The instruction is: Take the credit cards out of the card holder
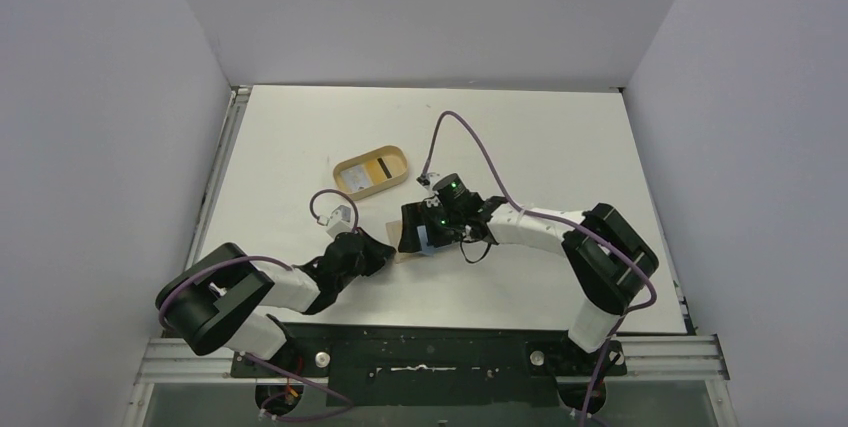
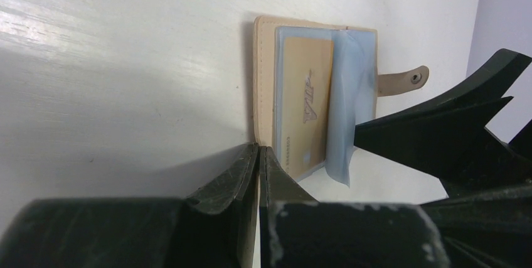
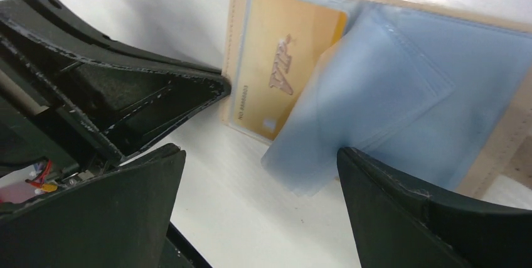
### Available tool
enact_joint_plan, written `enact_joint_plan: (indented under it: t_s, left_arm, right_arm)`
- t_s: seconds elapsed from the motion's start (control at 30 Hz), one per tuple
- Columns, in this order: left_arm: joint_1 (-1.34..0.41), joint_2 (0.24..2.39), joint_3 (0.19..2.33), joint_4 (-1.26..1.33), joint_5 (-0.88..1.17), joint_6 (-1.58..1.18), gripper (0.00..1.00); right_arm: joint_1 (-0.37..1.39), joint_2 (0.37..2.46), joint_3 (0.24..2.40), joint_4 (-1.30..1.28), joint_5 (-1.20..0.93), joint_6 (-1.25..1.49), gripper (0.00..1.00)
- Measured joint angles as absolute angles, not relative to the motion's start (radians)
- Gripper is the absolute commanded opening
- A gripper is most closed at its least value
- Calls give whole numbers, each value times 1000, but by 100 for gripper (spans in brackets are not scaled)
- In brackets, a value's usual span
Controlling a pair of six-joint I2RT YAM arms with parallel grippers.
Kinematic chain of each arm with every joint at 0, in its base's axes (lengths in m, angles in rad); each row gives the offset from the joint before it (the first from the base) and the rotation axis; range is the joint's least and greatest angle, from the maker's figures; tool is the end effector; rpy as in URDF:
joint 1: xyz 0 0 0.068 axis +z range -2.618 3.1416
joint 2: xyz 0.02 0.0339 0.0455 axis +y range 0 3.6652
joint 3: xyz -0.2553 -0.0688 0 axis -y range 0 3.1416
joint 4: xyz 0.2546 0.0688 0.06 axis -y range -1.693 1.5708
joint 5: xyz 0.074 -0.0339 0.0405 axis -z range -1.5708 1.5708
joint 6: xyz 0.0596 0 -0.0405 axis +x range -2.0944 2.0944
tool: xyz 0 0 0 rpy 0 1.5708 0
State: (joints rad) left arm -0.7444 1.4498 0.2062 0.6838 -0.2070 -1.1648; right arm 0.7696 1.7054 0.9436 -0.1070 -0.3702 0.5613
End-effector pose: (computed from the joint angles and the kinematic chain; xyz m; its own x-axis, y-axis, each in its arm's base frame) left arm 0.1848 -0.1536 0.0749 -0.6457 -0.6276 -0.4349 -0.1475 0.6614 -0.7354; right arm 0.2461 0.2685 0.1352 -0.8988 -0.1799 -0.3996 -0.3993 0.7120 0.5776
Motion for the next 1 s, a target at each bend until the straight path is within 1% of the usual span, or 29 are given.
enact_joint_plan:
  t_s: [0.2,0.37,0.5,0.6,0.77,0.9,1.0]
  left_arm:
    - [-744,1454,206,691,-205,-1160,0]
    - [-744,1471,206,715,-202,-1158,0]
    - [-744,1474,206,720,-200,-1154,0]
    - [-744,1474,207,720,-198,-1141,0]
    - [-744,1473,212,712,-194,-1121,0]
    - [-744,1473,219,703,-191,-1110,0]
    - [-744,1474,223,699,-187,-1103,0]
  right_arm:
    - [789,1705,965,-140,-353,559,98]
    - [789,1690,986,-228,-232,543,98]
    - [789,1603,1007,-325,-93,527,100]
    - [789,1508,1053,-373,-39,511,100]
    - [788,1441,1149,-336,-96,506,100]
    - [788,1495,1164,-280,-187,510,99]
    - [787,1585,1158,-253,-264,517,98]
